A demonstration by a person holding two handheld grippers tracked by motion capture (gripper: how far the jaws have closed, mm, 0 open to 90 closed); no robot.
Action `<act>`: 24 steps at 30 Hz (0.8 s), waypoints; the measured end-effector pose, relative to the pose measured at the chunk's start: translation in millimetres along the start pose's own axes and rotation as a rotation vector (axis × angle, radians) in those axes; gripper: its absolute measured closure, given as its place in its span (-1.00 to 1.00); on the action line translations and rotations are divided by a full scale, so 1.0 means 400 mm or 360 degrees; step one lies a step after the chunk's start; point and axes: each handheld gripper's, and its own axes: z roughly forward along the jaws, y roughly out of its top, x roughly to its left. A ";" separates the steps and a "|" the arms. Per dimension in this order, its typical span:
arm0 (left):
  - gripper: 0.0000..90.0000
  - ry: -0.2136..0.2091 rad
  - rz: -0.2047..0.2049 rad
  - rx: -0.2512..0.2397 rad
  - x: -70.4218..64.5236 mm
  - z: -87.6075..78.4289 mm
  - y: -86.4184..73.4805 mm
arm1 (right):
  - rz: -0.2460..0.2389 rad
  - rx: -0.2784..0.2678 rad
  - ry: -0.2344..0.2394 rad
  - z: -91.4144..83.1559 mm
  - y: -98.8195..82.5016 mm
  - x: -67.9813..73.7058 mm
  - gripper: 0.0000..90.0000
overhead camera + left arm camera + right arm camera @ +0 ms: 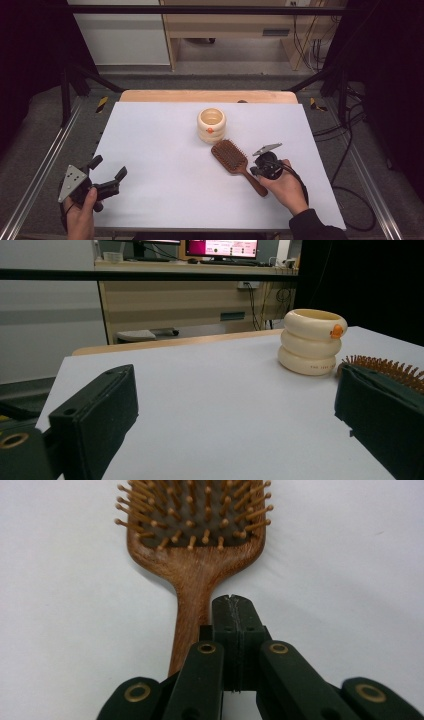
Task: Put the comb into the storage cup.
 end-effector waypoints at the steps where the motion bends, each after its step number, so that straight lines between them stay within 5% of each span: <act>1: -0.92 0.0000 0.0000 0.0000 0.000 0.000 0.000 | 0.0000 0.0000 0.0000 0.000 0.000 0.000 1.00; 7: -0.92 -0.0003 0.0008 0.0003 -0.002 0.001 0.000 | -0.0008 -0.0057 0.0041 -0.042 0.013 0.028 0.65; 9: -0.92 0.0000 0.0006 0.0001 -0.001 0.000 0.000 | -0.0004 -0.0084 0.0043 -0.054 0.025 0.046 0.19; 11: -0.92 -0.0002 0.0003 -0.0002 0.000 0.000 0.001 | -0.0015 -0.0091 0.0034 -0.057 0.028 0.050 0.10; 16: -0.92 -0.0002 0.0005 0.0000 -0.002 0.000 0.001 | -0.0024 -0.0091 -0.0023 -0.056 0.045 0.074 -0.53; 24: -0.93 -0.0005 0.0007 0.0004 -0.004 0.001 0.001 | -0.0009 -0.0017 -0.0025 -0.025 0.050 0.081 -0.77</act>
